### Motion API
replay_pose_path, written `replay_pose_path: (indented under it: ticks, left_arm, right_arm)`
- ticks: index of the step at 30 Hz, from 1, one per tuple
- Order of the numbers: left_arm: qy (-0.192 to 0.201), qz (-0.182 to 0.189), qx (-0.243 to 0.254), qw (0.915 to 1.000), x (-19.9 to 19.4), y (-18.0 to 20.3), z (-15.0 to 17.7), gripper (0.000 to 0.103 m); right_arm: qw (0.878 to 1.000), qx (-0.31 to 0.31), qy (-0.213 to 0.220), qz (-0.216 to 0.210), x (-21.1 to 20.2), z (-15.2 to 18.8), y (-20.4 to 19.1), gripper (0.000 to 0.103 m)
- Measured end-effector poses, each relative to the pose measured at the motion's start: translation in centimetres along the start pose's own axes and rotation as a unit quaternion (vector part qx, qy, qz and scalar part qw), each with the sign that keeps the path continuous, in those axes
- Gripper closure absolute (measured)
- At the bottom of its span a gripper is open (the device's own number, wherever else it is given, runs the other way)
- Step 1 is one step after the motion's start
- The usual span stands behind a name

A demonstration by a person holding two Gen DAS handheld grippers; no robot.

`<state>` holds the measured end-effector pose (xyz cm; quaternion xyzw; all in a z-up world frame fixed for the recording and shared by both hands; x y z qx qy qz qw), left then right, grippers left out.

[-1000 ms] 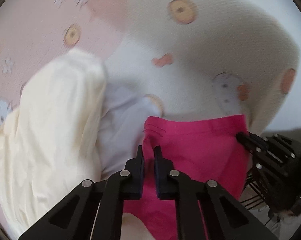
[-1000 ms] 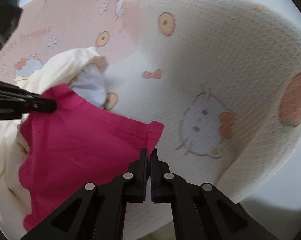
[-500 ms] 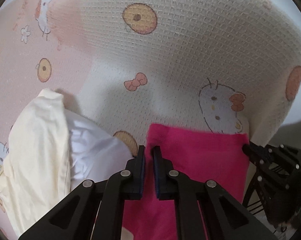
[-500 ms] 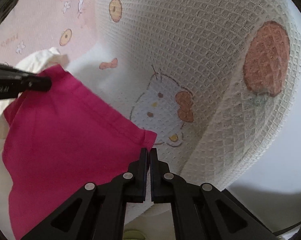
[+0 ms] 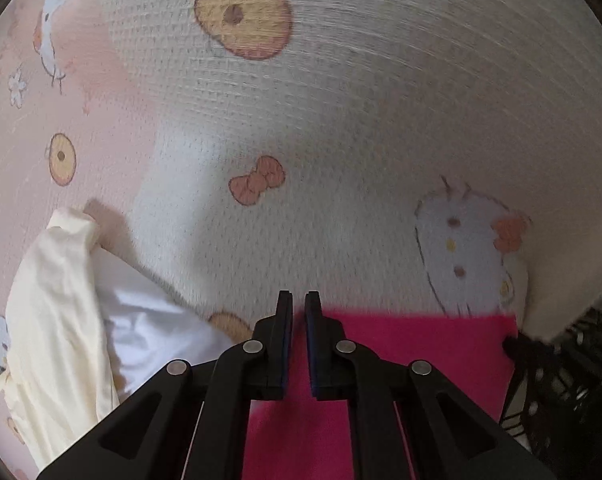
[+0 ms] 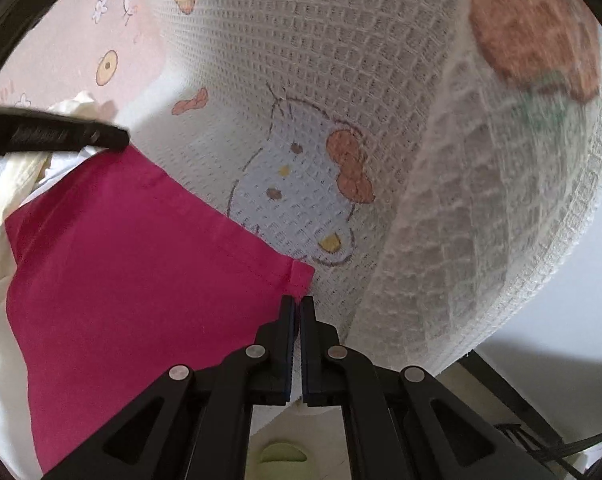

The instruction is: Fold clothes

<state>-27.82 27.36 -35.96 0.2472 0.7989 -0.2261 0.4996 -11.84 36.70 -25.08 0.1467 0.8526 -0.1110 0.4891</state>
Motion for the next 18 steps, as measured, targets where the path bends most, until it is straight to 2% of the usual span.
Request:
replay_pose_path:
  ticks: [3,6,7,8,9,10,12,14,16,18]
  left_arm:
    - [-0.001,0.023,-0.030,0.9993,0.0,-0.5,-0.6,0.099]
    - [0.027,0.096,-0.093,0.9907,-1.4,-1.3,-0.4,0.099]
    - [0.034,0.112,-0.114,0.9867,-1.9,-1.7,-0.2,0.098]
    - [0.040,0.127,-0.134,0.9820,-2.4,-2.1,0.0,0.098]
    - [0.047,0.142,-0.154,0.9765,-2.9,-2.5,0.2,0.098]
    - [0.053,0.152,-0.170,0.9722,-3.5,-2.9,0.4,0.098]
    - [0.062,0.143,-0.180,0.9711,-4.6,-3.9,1.0,0.098]
    - [0.068,0.136,-0.191,0.9698,-5.6,-5.0,1.7,0.098]
    - [0.056,0.135,-0.205,0.9678,-5.9,-6.4,2.6,0.097]
    - [0.041,0.142,-0.229,0.9621,-6.2,-7.8,3.9,0.097]
  right_arm:
    - [1.000,-0.004,-0.003,-0.006,0.0,0.1,-0.1,0.103]
    - [1.000,-0.007,-0.006,-0.012,-0.1,0.3,-0.2,0.103]
    - [1.000,-0.006,-0.005,-0.013,-0.5,0.5,-0.2,0.097]
    - [1.000,-0.004,-0.004,-0.015,-0.8,0.7,-0.1,0.096]
    - [1.000,-0.002,-0.003,-0.017,-1.2,0.9,-0.1,0.089]
    - [1.000,-0.001,-0.002,-0.019,-1.5,1.1,0.0,0.072]
    - [1.000,0.002,0.001,-0.022,-2.3,1.5,0.1,0.051]
    - [1.000,-0.007,0.007,-0.028,-2.9,1.8,-0.6,0.049]
    - [0.999,-0.023,0.013,-0.032,-3.5,2.1,-1.5,0.049]
    - [0.998,-0.043,0.016,-0.035,-3.9,2.3,-2.8,0.049]
Point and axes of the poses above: each gripper's, at about its wrist camera, not at the fingertips, and x roughly the way its jaws point, y to its right, z to its underside, the point moved 5 cm from there along x, roughly the way its jaws point, and after that the axes turned 5 degrees about x, right-handed, at the moved point
